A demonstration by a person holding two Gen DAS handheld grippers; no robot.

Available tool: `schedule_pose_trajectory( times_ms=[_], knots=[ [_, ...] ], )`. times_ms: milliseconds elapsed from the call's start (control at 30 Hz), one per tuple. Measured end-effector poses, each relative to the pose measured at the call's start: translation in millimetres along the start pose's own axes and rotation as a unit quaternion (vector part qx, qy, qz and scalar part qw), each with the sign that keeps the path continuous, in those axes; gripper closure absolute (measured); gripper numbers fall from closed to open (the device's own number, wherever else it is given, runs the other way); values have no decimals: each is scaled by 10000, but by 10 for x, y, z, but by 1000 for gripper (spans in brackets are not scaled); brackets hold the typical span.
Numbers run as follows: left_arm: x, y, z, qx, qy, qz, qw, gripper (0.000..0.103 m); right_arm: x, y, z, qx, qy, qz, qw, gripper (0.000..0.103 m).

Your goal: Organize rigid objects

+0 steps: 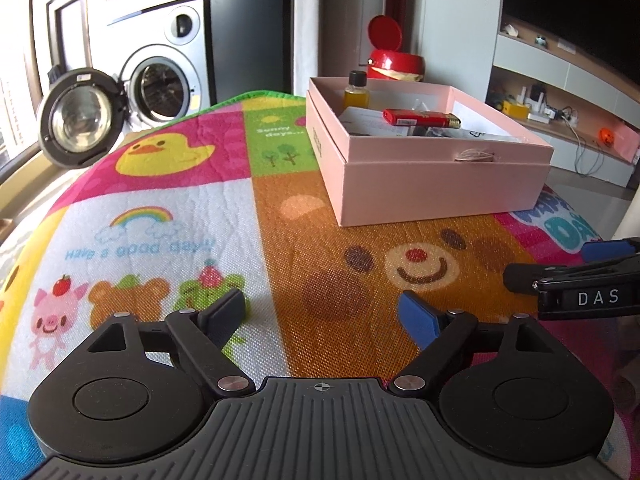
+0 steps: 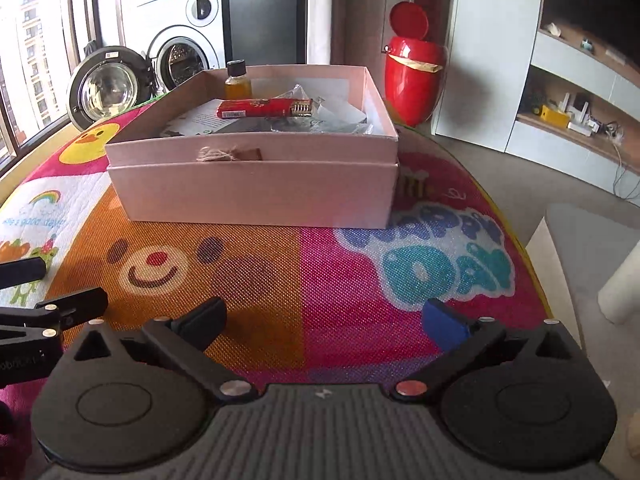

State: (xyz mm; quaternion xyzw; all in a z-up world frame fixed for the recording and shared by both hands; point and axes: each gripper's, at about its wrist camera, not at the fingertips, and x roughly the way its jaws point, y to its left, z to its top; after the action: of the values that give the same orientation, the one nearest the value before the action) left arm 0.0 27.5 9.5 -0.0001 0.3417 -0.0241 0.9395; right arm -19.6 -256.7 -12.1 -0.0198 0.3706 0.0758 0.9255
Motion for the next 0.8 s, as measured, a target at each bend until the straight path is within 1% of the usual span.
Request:
schedule_pose_trajectory(
  times_ms=[100, 200, 333, 500, 800],
  knots=[
    [15, -62, -11, -60, -115, 193, 9997, 13, 18, -13, 24, 46, -31, -75, 10000, 0],
    [26, -87, 2, -150, -127, 274, 9994, 12, 17, -6, 15, 45, -69, -106, 9999, 0],
    [37, -128, 14, -179, -139, 395, 9990, 12, 13, -12, -31, 37, -272, -86, 9996, 0],
    [47, -144, 20, -174, -141, 422, 9989, 11, 15, 64, -22, -49, -350, -211, 9992, 0],
    [49, -139, 19, -178, -139, 417, 9989, 11, 21, 98, -28, -67, -439, -231, 9987, 0]
  ],
)
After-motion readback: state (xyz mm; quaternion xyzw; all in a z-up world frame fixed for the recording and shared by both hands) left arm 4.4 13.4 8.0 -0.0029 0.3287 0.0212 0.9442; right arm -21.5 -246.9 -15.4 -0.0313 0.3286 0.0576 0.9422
